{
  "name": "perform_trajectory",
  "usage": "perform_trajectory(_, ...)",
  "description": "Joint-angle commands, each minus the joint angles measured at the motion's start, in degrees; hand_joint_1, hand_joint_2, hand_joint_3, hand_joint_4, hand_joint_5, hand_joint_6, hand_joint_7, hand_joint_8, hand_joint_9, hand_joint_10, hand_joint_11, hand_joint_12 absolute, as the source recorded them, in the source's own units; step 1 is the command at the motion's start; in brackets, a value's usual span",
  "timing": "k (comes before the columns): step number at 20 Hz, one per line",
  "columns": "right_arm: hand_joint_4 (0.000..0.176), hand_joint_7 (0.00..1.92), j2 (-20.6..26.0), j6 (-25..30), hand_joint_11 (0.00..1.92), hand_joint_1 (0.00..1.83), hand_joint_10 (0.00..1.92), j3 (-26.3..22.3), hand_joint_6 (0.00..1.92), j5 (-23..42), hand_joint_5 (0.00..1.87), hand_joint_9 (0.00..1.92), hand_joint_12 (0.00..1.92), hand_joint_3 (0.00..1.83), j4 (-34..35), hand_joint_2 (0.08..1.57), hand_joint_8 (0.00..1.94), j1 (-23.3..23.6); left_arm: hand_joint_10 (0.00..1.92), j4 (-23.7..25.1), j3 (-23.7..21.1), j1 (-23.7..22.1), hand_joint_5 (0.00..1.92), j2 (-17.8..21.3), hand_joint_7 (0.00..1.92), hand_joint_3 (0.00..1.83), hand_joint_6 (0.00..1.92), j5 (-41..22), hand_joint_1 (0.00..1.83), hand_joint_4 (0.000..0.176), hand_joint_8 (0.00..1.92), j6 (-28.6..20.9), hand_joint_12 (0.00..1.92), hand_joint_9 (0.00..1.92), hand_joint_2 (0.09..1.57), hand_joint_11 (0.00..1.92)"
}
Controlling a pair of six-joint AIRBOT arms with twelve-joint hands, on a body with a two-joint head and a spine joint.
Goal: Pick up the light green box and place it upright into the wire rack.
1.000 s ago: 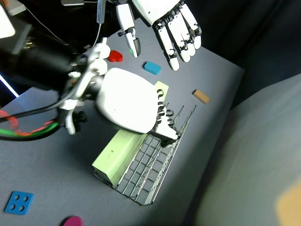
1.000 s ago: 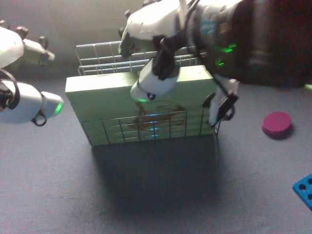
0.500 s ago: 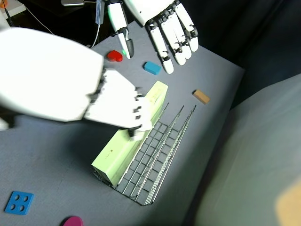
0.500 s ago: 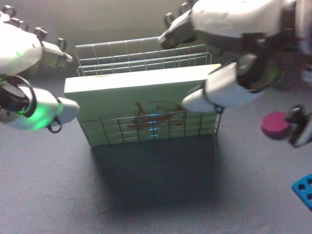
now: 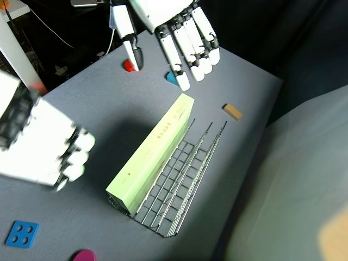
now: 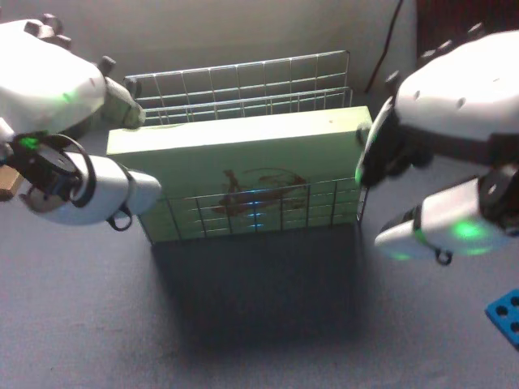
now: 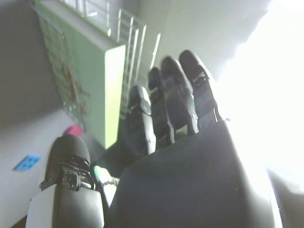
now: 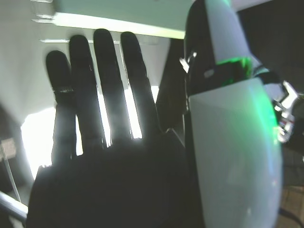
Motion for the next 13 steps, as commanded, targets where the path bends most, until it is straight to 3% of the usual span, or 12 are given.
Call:
perform_trajectory(1,0.125,0.88,-0.1,1.3,0.73,0.92,1.34,-0.5,0.97,4.7,0.87,0.73,1.72,0.02,-4.8,1.14,0.56,0.1,0.06,4.4,-0.1,-0.5,0.74,0.0,0.73,0.0,0.04,-1.1,0.29,0.014,0.04,0.2,1.02,0.69,1.25,0.25)
perform_trajectory(2,0.157,0.79,-0.1,2.2,0.87,0.93,1.57,-0.8,1.23,4.2,0.82,0.8,1.85,0.01,-6.1,1.19,1.02,-0.2,0.11,4.3,0.0,-0.4,0.86,0.0,0.85,0.0,0.08,-1.1,0.35,0.0,0.09,0.1,1.11,0.79,1.23,0.36)
perform_trajectory(3,0.153,0.72,-0.1,2.2,1.04,0.92,1.83,-1.0,1.36,4.2,0.76,0.88,1.91,0.01,-6.1,1.22,1.49,-0.2,0.61,4.2,0.1,-0.5,0.87,0.0,0.84,0.0,0.4,-1.1,0.43,0.0,0.49,0.1,1.26,0.75,1.19,0.47)
perform_trajectory(4,0.0,0.71,0.0,2.1,1.17,0.85,1.9,-1.3,1.59,4.0,0.73,0.97,1.92,0.0,-6.1,1.19,1.74,-0.1,1.1,4.2,0.1,-0.5,0.74,0.0,0.73,0.0,0.93,-1.1,0.5,0.0,0.96,-0.2,1.44,0.67,1.18,0.54)
perform_trajectory(5,0.0,0.77,0.0,2.1,1.27,0.83,1.92,-1.5,1.71,3.5,0.75,1.05,1.92,0.0,-6.1,1.19,1.88,0.1,1.53,4.2,0.1,-0.5,0.67,0.0,0.68,0.0,1.35,-1.1,0.57,0.0,1.37,-0.5,1.69,0.65,1.17,0.63)
perform_trajectory(6,0.0,0.88,0.0,2.0,1.38,0.82,1.92,-1.7,1.84,3.2,0.82,1.12,1.92,0.0,-6.1,1.19,1.93,0.2,1.84,4.2,0.1,-0.4,0.63,0.0,0.68,0.0,1.68,-1.1,0.61,0.0,1.66,-0.8,1.88,0.7,1.16,0.75)
perform_trajectory(7,0.0,0.97,0.0,1.9,1.49,0.82,1.92,-1.8,1.9,3.3,0.9,1.21,1.92,0.0,-6.1,1.2,1.94,0.2,1.91,4.2,0.0,-0.3,0.63,0.0,0.7,0.0,1.87,-1.1,0.62,0.0,1.86,-1.0,1.91,0.78,1.16,0.86)
perform_trajectory(9,0.0,1.1,0.0,1.8,1.66,0.8,1.92,-1.9,1.92,3.5,1.0,1.36,1.92,0.01,-6.1,1.22,1.94,0.2,1.92,4.2,-0.2,-0.3,0.8,0.0,0.84,0.0,1.92,-1.1,0.63,0.0,1.92,-1.2,1.92,0.91,1.17,1.0)
perform_trajectory(11,0.0,1.25,0.0,1.6,1.82,0.75,1.92,-2.0,1.92,3.7,1.13,1.55,1.92,0.01,-6.1,1.28,1.94,0.0,1.92,4.2,-0.5,-0.2,1.06,0.0,1.09,0.0,1.92,-0.9,0.63,0.0,1.92,-1.7,1.92,1.11,1.2,1.18)
perform_trajectory(13,0.004,1.35,0.0,1.5,1.88,0.71,1.92,-2.1,1.92,4.1,1.22,1.63,1.92,0.0,-6.1,1.36,1.94,0.0,1.92,4.2,-0.6,0.0,1.24,0.1,1.28,0.01,1.92,-0.6,0.63,0.0,1.92,-1.8,1.92,1.29,1.23,1.35)
